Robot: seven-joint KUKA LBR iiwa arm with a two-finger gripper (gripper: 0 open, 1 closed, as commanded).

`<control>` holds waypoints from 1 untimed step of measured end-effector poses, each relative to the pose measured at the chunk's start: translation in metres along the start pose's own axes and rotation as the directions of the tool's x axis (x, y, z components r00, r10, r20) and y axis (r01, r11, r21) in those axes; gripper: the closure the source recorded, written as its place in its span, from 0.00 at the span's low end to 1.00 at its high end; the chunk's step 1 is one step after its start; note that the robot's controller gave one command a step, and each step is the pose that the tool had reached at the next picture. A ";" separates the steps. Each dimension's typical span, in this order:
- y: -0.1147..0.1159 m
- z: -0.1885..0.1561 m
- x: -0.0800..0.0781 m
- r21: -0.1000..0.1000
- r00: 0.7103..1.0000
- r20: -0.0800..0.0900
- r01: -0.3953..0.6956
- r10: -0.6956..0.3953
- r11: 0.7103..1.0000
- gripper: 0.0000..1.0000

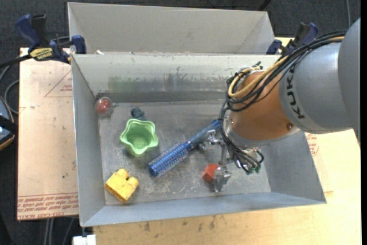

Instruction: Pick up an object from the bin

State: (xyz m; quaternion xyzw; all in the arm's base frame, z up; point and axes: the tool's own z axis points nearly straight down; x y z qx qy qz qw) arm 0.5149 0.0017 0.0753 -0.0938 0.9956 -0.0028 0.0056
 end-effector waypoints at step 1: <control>0.001 -0.001 0.000 -0.004 1.000 0.000 0.000 0.000 1.000 1.00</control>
Offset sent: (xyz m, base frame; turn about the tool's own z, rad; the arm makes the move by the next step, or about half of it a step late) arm 0.0000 0.0000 0.0000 0.0000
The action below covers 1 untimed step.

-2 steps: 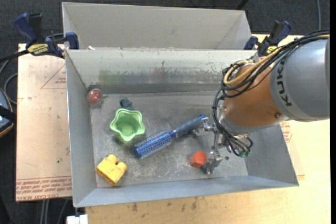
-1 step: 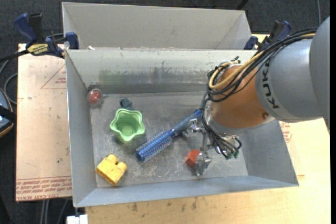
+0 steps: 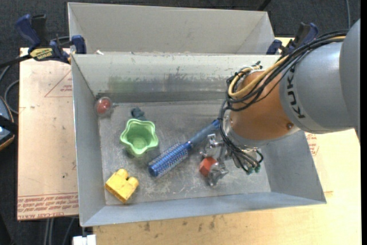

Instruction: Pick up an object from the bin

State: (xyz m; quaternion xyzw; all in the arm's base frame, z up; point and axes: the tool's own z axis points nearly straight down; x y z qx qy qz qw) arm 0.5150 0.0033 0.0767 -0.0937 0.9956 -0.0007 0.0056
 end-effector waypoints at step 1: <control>0.011 -0.146 -0.009 -0.001 1.000 0.000 0.017 -0.017 1.000 1.00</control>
Offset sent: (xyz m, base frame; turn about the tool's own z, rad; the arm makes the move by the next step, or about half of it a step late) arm 0.0024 0.0118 0.1421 -0.0160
